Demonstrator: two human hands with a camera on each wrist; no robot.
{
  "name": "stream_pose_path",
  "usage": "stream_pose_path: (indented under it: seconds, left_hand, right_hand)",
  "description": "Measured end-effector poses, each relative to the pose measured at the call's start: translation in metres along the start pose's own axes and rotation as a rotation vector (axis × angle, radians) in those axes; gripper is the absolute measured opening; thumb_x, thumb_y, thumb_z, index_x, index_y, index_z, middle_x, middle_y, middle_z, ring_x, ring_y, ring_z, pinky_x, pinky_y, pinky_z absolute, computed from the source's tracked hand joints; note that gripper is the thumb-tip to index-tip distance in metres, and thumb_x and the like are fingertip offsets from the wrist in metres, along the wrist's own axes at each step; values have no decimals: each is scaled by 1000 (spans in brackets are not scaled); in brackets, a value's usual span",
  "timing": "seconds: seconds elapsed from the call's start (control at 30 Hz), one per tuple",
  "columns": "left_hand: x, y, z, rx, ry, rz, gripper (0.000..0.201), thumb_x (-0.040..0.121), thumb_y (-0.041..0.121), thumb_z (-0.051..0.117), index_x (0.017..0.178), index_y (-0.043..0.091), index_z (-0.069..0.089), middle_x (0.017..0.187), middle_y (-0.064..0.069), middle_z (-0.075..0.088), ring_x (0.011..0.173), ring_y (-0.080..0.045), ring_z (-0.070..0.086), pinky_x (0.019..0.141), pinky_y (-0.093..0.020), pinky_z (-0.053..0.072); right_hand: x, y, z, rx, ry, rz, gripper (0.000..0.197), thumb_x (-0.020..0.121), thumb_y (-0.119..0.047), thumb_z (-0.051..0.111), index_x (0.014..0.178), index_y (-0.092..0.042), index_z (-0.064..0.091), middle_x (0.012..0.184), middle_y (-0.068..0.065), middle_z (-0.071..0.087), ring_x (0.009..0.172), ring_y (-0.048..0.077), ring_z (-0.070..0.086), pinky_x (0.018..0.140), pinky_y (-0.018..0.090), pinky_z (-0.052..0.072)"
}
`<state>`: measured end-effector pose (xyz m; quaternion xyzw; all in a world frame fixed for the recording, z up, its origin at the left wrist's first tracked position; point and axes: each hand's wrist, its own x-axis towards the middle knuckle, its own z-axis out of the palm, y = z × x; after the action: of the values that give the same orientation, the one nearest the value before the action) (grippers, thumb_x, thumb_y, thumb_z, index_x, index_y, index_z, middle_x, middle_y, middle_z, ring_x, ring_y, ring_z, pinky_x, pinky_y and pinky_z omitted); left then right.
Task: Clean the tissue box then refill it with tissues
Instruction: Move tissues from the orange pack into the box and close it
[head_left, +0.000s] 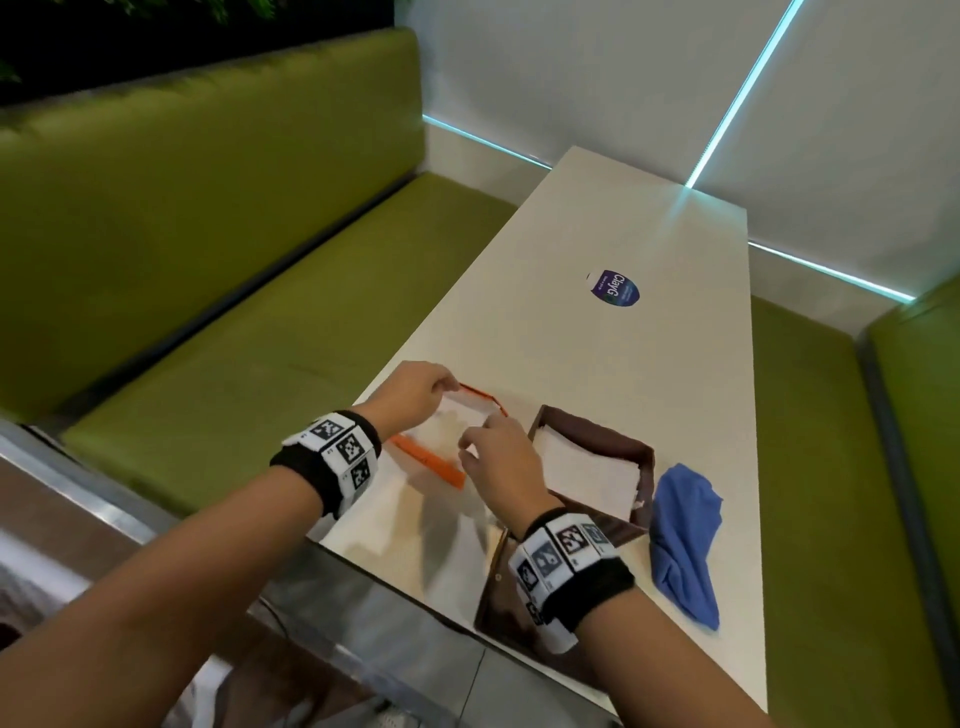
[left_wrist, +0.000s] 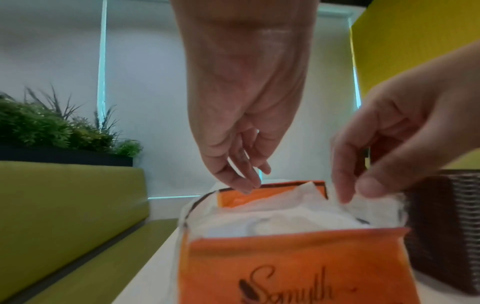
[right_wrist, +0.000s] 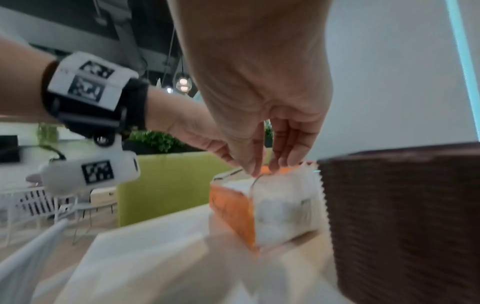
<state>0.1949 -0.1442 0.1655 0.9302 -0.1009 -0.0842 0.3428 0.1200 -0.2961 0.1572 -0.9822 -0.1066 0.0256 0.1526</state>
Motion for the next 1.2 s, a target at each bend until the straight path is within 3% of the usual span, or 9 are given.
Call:
stream_pose_path:
  seconds: [0.13,0.27,0.37,0.53,0.7,0.87,0.93,1.07,1.2]
  left_hand:
    - [6,-18,2,120,-97,42,33,97,5,42,119,11,66,123,-5,65,107,-22,60,79,-19,38]
    - [11,-31,11,171,-133,79,26,99,20,52,120,14,66,123,-8,63,108,-22,60,90,-25,44]
    - [13,-35,11,176,-117,88,26,99,21,51,120,15,65,122,-7,62,108,-22,59,92,-29,46]
    - [20,-35,5,186,-98,98,26,98,18,51,119,15,65,124,-5,63,113,-21,58,95,-40,48]
    - [23,-35,1,197,-107,102,29,99,16,48,123,12,63,127,-7,62,118,-22,56,96,-32,44]
    - [23,-38,-1,199,-118,87,30,99,15,46,123,14,63,127,-7,62,118,-22,56,97,-35,46]
    - [22,-36,-2,211,-99,102,30,98,14,46,123,15,63,126,-6,62,117,-22,56,96,-38,47]
    - [25,-31,5,263,-109,133,28,98,18,46,121,16,62,125,-4,61,119,-23,53,95,-39,47]
    - [32,-28,17,413,-207,133,14,92,23,56,102,13,60,102,-7,59,109,-28,49,79,-35,46]
  right_hand:
    - [14,-12,14,-121,-59,30,26,95,-26,49,104,-10,68,109,11,61,117,30,47,91,37,42]
    - [19,-16,11,-191,-95,30,21,97,-15,45,106,-6,62,115,12,59,117,30,47,94,35,40]
    - [22,-16,11,-226,-126,26,22,95,-6,42,110,-5,59,120,13,56,121,29,44,97,34,38]
    - [24,-19,10,-340,-148,-31,27,98,-10,44,117,-7,62,122,14,56,124,32,43,104,36,35]
    - [27,-18,15,-329,-158,4,24,96,-9,45,115,-5,59,123,12,55,118,29,48,97,35,39]
    - [32,-17,24,-361,-143,-5,23,92,-6,50,113,-6,59,122,12,53,119,30,46,98,37,39]
    - [32,-18,25,-381,-116,-15,20,90,-8,54,107,-5,64,117,12,58,116,31,49,98,38,39]
    - [35,-24,27,-389,-63,23,10,66,-17,78,69,-9,72,85,10,64,88,30,62,82,39,50]
    - [29,-17,39,-354,-118,-61,22,90,-20,54,103,-15,70,115,7,53,113,29,46,98,42,35]
